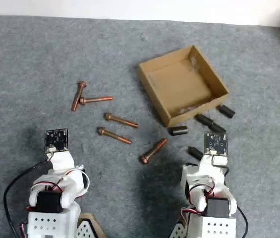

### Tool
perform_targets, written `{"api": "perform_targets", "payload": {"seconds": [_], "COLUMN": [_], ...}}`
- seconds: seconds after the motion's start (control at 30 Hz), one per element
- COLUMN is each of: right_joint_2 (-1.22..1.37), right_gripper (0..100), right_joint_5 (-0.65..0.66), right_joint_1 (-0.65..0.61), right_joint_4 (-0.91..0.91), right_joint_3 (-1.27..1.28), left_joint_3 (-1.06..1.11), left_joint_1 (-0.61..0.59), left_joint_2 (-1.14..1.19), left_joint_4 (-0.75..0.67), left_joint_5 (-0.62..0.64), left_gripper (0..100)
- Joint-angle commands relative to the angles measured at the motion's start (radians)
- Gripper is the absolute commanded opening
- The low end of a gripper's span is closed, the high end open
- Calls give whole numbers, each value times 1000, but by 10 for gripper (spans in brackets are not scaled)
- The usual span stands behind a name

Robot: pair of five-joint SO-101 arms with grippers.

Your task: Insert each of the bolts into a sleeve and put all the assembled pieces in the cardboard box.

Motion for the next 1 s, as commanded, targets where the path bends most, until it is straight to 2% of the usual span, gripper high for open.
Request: {"api": "perform_targets", "payload": {"seconds": [0.0,0.07,0.13,0.47,0.53,0.63,0.73,0.83,0.97], "right_joint_2": [-15,-13,-13,-15,-15,-15,-15,-15,-15], "right_gripper": [5,5,5,5,5,5,5,5,5], "right_joint_5": [-5,-5,-2,-3,-3,-2,-2,0,0], "right_joint_1": [-234,-239,-237,-239,-239,-239,-239,-239,-239], "right_joint_4": [-54,-54,-53,-12,-12,-12,-13,-13,-13], "right_joint_3": [142,142,142,142,142,142,142,142,142], "left_joint_3": [7,-5,-24,-344,-387,-473,-619,-799,-1024], "left_joint_1": [-228,-332,-387,-438,-438,-435,-433,-364,-216], "left_joint_2": [-12,-12,-12,7,71,280,575,898,1320], "left_joint_4": [6,0,2,155,164,155,137,143,141], "left_joint_5": [-14,-14,-14,2,54,118,104,41,-130], "left_gripper": [7,6,6,6,6,6,6,6,6]}}
